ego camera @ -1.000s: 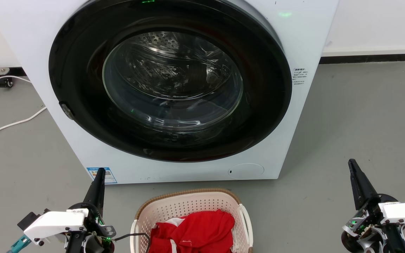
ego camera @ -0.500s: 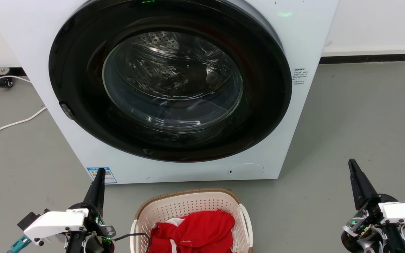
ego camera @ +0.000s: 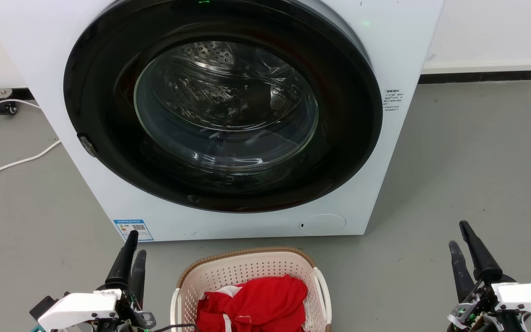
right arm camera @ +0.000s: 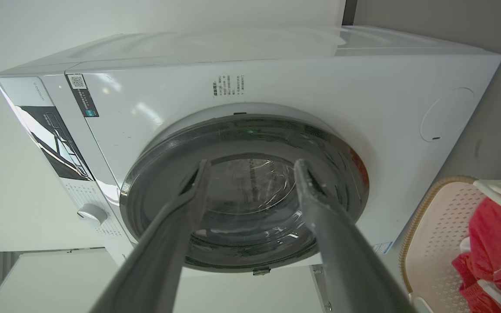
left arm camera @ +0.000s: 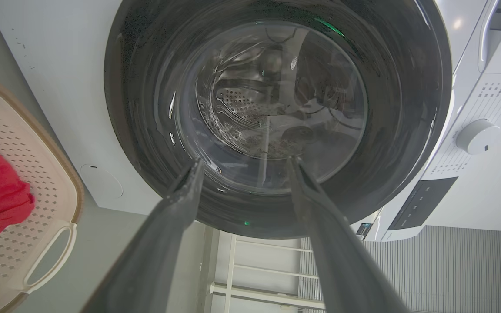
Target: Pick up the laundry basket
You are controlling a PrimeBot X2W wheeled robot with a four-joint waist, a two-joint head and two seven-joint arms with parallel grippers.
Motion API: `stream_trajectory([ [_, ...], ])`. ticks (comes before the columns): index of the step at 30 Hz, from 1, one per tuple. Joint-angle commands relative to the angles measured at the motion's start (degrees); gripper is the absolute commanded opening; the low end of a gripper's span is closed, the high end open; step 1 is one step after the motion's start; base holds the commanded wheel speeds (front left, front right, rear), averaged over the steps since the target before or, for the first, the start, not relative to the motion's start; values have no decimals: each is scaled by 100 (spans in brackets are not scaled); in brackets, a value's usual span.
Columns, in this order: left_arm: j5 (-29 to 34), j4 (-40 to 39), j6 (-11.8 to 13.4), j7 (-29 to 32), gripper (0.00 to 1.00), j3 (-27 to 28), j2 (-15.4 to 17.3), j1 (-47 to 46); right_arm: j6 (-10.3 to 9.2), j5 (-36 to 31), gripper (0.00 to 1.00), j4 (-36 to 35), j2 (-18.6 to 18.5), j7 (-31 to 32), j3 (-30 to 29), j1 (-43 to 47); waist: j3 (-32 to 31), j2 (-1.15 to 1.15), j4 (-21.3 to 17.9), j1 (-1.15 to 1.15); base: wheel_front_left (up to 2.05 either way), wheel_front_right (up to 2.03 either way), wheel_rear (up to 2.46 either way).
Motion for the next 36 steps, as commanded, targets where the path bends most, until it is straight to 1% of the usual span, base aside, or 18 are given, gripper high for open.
stream_trajectory([
  [1,41,-169,-2,-96,100,-27,16,-89,1,-87,100,-132,-7,-95,-3,-79,3,0,0,0,0,0,0],
  [6,277,-245,-3,-211,100,-19,17,-73,1,-375,100,-211,-8,-211,-34,-43,7,0,-2,0,0,0,0],
  [12,996,-389,14,-377,100,27,19,-67,1,-1180,100,-415,-10,-376,-63,21,17,0,-2,0,0,0,0],
  [18,1875,-554,186,-530,100,-101,21,-40,1,-2148,100,-641,-11,-530,-4,89,31,0,-2,0,0,0,0],
  [23,2504,-674,351,-650,100,-242,23,-5,1,-2988,100,-809,-12,-652,77,159,41,0,-1,0,0,0,0],
  [27,2965,-748,426,-741,100,-342,24,26,1,-3570,100,-920,-13,-743,135,196,48,0,-1,0,0,0,0],
  [36,3878,-839,595,-934,100,-503,26,74,1,-4620,100,-1061,-15,-935,220,315,58,0,1,0,0,0,0],
])
